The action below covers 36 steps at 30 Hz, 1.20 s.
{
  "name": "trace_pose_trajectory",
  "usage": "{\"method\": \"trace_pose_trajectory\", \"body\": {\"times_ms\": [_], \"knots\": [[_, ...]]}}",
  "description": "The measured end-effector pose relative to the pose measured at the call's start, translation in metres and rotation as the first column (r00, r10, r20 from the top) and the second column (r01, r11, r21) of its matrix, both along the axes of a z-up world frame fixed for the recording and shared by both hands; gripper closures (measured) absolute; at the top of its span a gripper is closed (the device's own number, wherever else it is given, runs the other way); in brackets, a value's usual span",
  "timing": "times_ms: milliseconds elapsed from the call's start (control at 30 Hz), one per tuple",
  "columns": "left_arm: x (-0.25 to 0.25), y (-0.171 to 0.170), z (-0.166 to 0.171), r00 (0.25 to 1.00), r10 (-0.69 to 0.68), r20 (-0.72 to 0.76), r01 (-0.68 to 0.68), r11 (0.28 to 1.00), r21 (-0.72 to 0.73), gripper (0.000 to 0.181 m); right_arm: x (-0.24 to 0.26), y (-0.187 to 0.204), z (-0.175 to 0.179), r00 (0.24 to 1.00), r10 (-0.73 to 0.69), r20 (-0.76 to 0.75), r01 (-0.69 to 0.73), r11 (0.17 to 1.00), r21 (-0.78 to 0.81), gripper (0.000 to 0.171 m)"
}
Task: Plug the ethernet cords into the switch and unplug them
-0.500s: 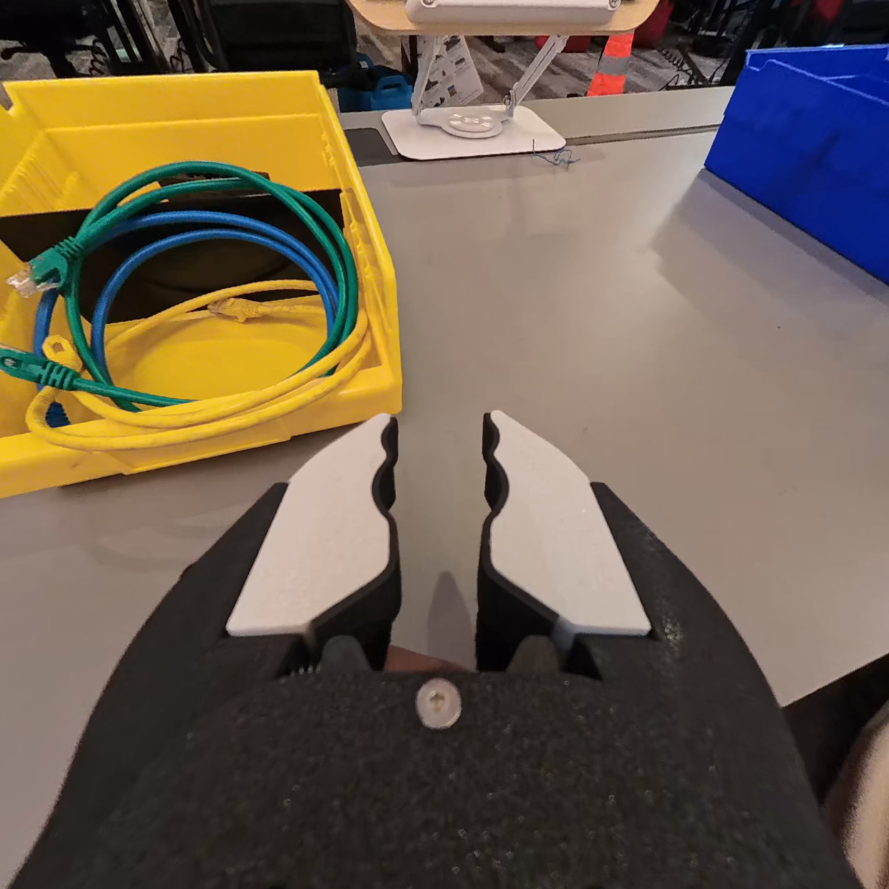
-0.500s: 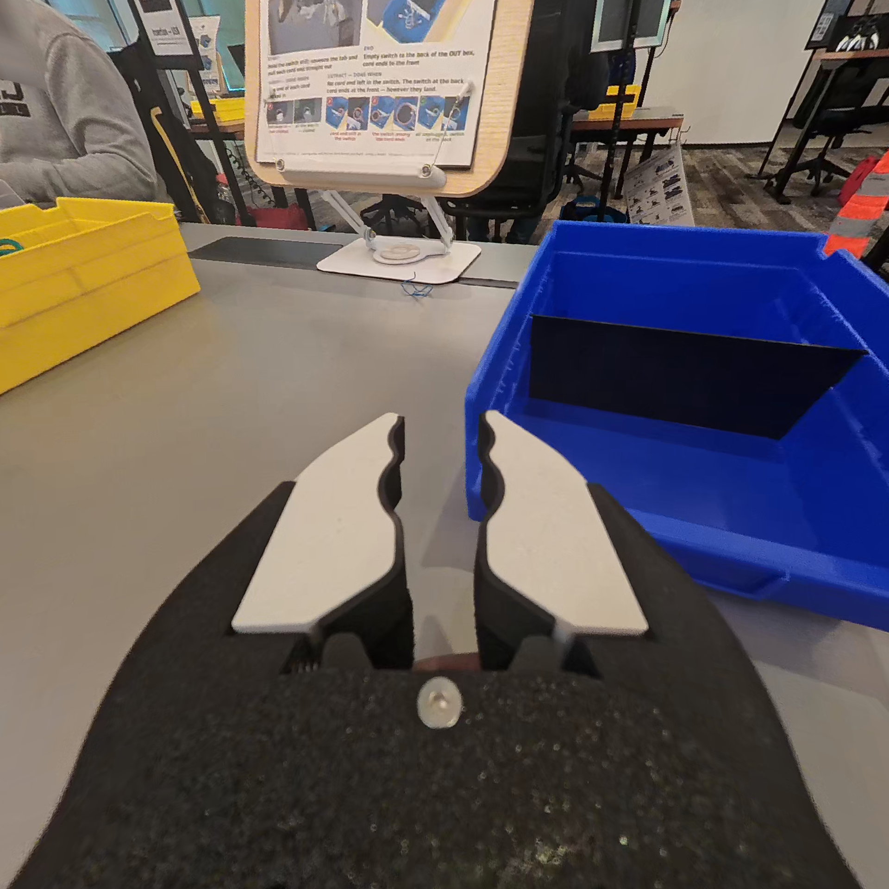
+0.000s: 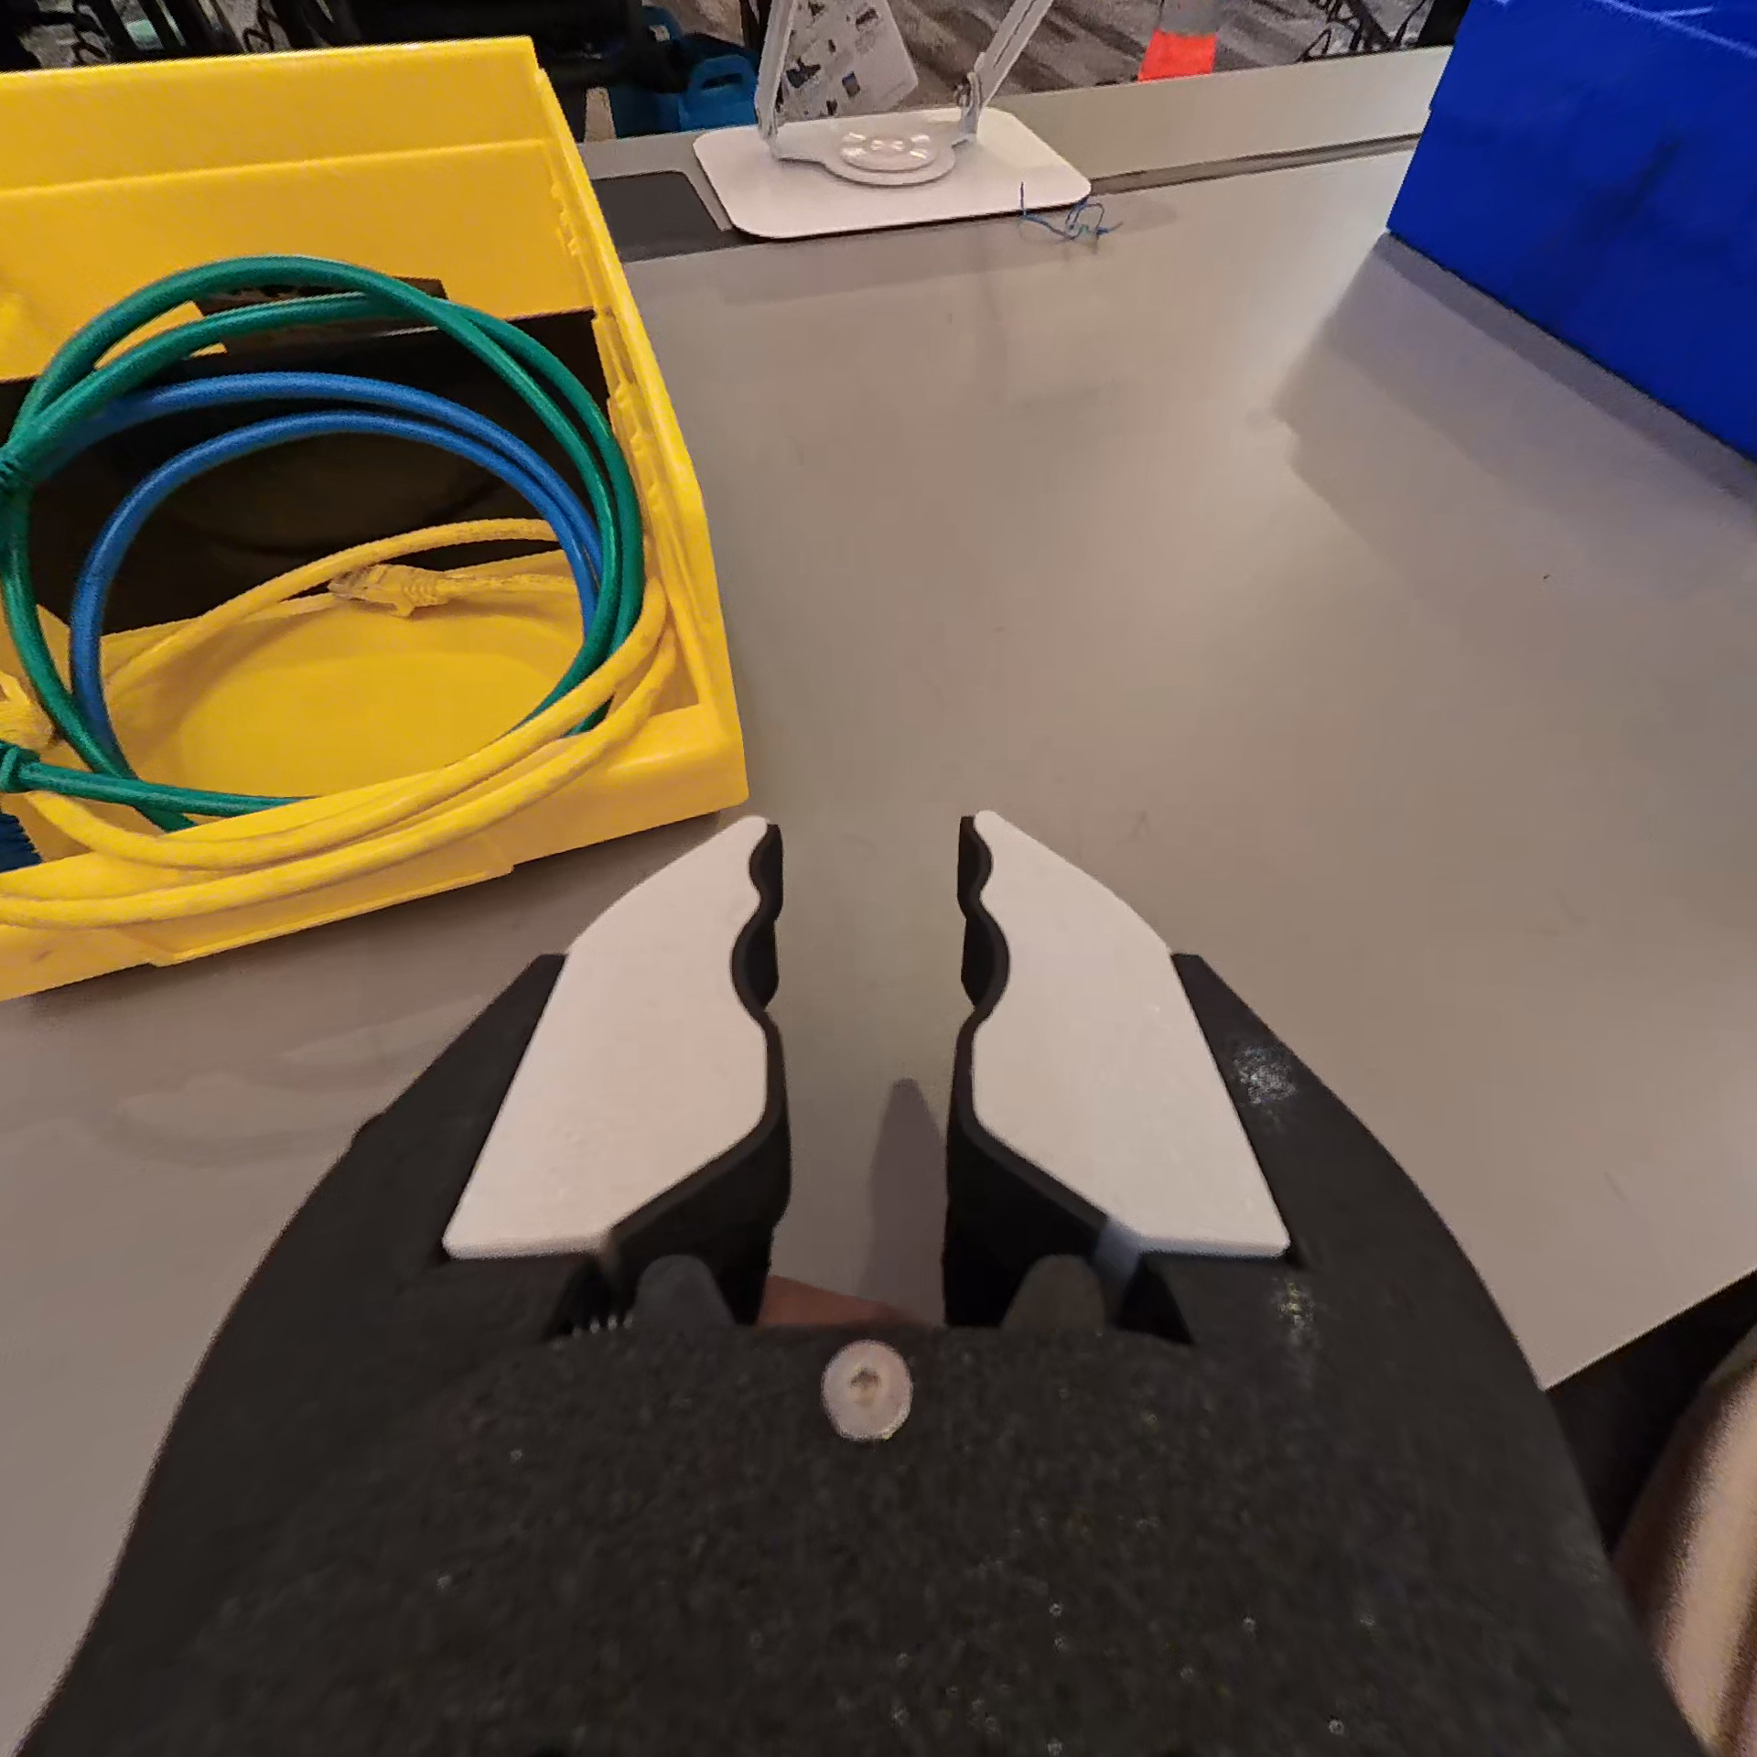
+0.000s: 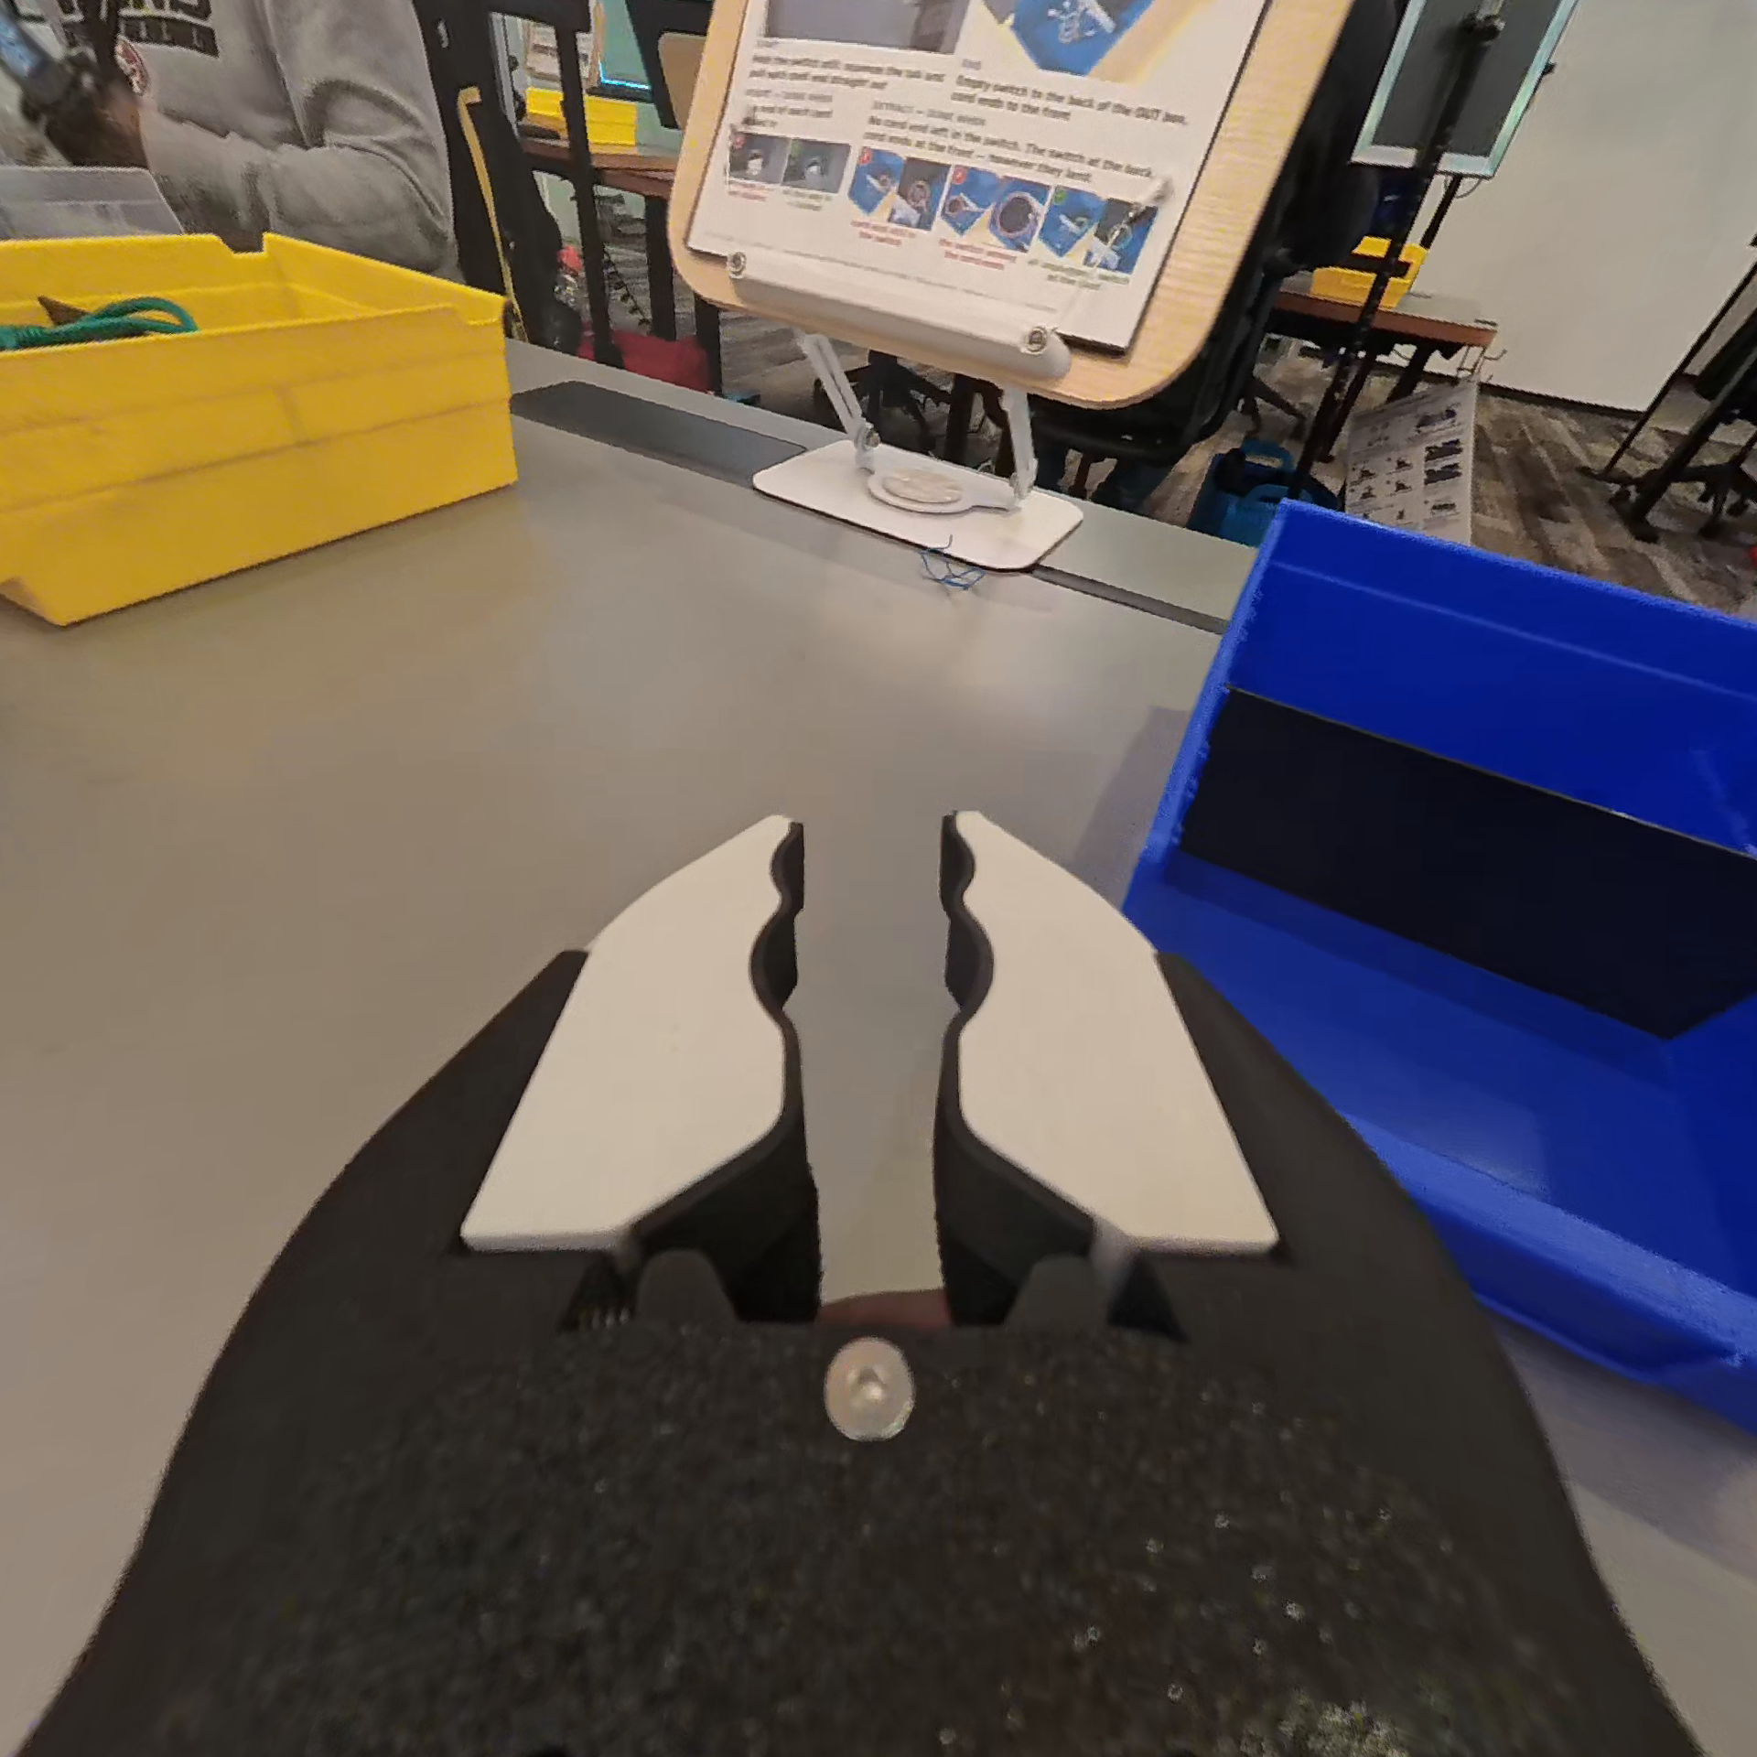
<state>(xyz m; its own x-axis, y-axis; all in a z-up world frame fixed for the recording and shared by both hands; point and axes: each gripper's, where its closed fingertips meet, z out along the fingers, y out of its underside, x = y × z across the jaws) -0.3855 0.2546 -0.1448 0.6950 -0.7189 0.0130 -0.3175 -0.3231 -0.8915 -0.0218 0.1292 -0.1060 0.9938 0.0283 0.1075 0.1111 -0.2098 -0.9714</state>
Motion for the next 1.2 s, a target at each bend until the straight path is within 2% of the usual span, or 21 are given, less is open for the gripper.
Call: {"method": "trace_pose_trajectory", "body": {"times_ms": [267, 433, 567, 700, 800, 867, 967, 1100, 1200], "knots": [[-0.006, -0.002, 0.000, 0.999, 0.015, 0.038, -0.013, 0.999, -0.050, 0.147, -0.010, -0.001, -0.001, 0.999, 0.028, -0.030, -0.028, 1.000, -0.007, 0.144], [-0.005, -0.004, 0.006, 0.995, 0.017, 0.097, -0.009, 0.997, -0.078, 0.145, -0.015, -0.002, -0.002, 1.000, 0.030, 0.003, -0.030, 0.999, -0.013, 0.144], [-0.003, 0.010, 0.025, 0.991, 0.013, 0.136, 0.000, 0.995, -0.098, 0.138, -0.028, -0.005, -0.002, 0.998, 0.059, -0.013, -0.060, 0.998, -0.024, 0.144], [-0.010, 0.073, 0.061, 0.997, 0.069, 0.035, -0.068, 0.997, -0.031, 0.135, -0.057, -0.005, -0.008, 0.989, 0.144, -0.037, -0.146, 0.988, -0.040, 0.143], [-0.004, 0.135, 0.076, 0.990, 0.074, -0.116, -0.075, 0.997, 0.000, 0.125, -0.076, -0.001, -0.016, 0.979, 0.197, -0.045, -0.200, 0.977, -0.074, 0.143], [0.001, 0.175, 0.070, 0.964, 0.039, -0.262, -0.055, 0.997, -0.056, 0.122, -0.087, 0.000, -0.019, 0.971, 0.231, -0.067, -0.236, 0.968, -0.086, 0.143], [0.004, 0.229, 0.048, 0.886, -0.018, -0.462, -0.070, 0.983, -0.172, 0.117, -0.096, 0.003, -0.024, 0.963, 0.259, -0.082, -0.266, 0.958, -0.105, 0.143], [0.016, 0.286, 0.029, 0.865, -0.052, -0.499, -0.107, 0.952, -0.285, 0.113, -0.093, 0.004, -0.029, 0.963, 0.251, -0.099, -0.263, 0.957, -0.124, 0.143], [0.027, 0.302, 0.004, 0.862, -0.107, -0.496, -0.129, 0.899, -0.418, 0.090, -0.087, 0.003, -0.032, 0.960, 0.235, -0.151, -0.255, 0.958, -0.129, 0.143]]}}
